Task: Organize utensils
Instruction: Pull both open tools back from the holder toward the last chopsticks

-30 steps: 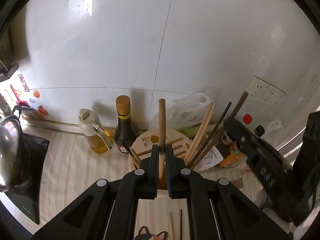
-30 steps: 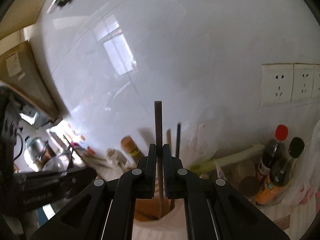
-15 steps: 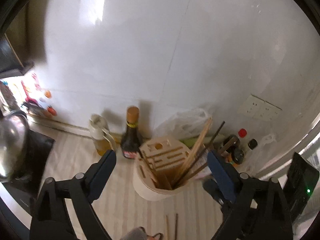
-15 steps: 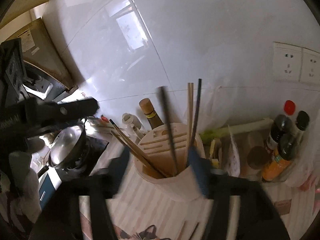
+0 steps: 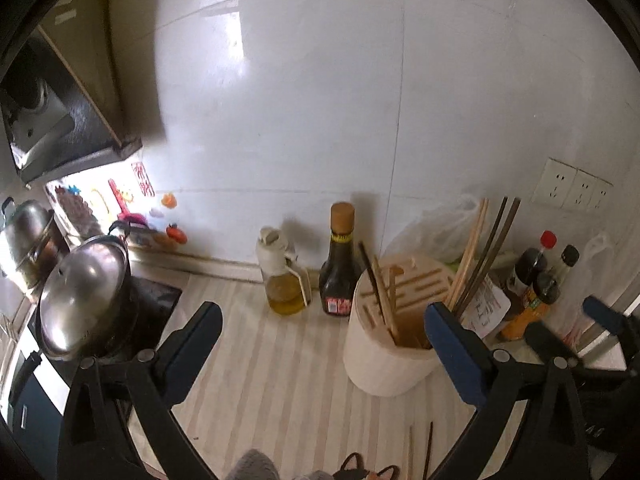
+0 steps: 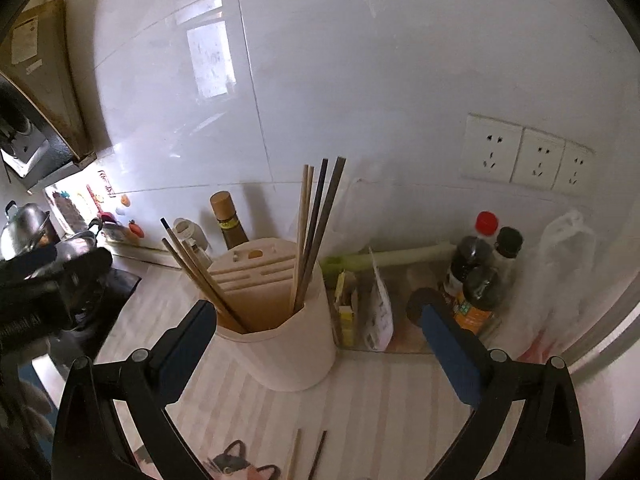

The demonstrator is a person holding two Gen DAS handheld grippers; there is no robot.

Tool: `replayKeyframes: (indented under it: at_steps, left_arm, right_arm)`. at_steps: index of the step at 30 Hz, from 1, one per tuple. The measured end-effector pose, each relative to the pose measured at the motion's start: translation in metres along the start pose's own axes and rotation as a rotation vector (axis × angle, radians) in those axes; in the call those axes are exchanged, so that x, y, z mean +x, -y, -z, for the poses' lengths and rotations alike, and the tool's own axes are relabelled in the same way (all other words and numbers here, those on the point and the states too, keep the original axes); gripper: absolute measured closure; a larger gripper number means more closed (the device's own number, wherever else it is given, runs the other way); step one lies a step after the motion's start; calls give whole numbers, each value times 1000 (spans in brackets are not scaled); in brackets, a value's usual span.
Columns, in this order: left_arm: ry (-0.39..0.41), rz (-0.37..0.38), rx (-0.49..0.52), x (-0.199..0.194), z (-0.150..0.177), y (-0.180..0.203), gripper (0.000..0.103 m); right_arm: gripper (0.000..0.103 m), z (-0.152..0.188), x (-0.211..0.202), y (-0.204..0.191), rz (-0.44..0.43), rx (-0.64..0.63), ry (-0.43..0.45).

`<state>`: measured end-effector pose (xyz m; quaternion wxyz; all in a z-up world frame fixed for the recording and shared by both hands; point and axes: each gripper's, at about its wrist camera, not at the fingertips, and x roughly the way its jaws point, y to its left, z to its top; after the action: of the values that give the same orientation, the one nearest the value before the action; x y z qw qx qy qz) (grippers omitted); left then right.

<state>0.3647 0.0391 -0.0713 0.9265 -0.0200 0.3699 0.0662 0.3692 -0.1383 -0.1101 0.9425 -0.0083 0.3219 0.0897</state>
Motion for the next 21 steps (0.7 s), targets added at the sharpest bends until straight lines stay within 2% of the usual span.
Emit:
replayKeyframes:
  at_steps: [6, 10, 14, 15, 16, 19, 21]
  left_arm:
    - [6, -5, -26, -11, 8, -6, 0]
    - [-8, -3, -34, -13, 26, -11, 0]
    - [-99, -24, -13, 11, 61, -10, 0]
    - [-142, -21, -11, 22, 75, -10, 0]
    - [-186, -19, -14, 34, 90, -11, 0]
    - [-283, -30, -8, 62, 126, -10, 0]
    - [-352, -36, -10, 81, 151, -10, 0]
  right_arm:
    - [0, -4, -22, 2, 13, 29, 32]
    - [0, 8, -25, 14, -5, 107, -17]
    - [0, 57, 8, 27, 33, 158, -212]
    - [0, 71, 18, 29, 35, 162, -260]
    - [3, 86, 29, 30, 32, 170, -313]
    - [28, 144, 75, 35, 5, 208, -518]
    - [32, 169, 94, 37, -15, 234, -590]
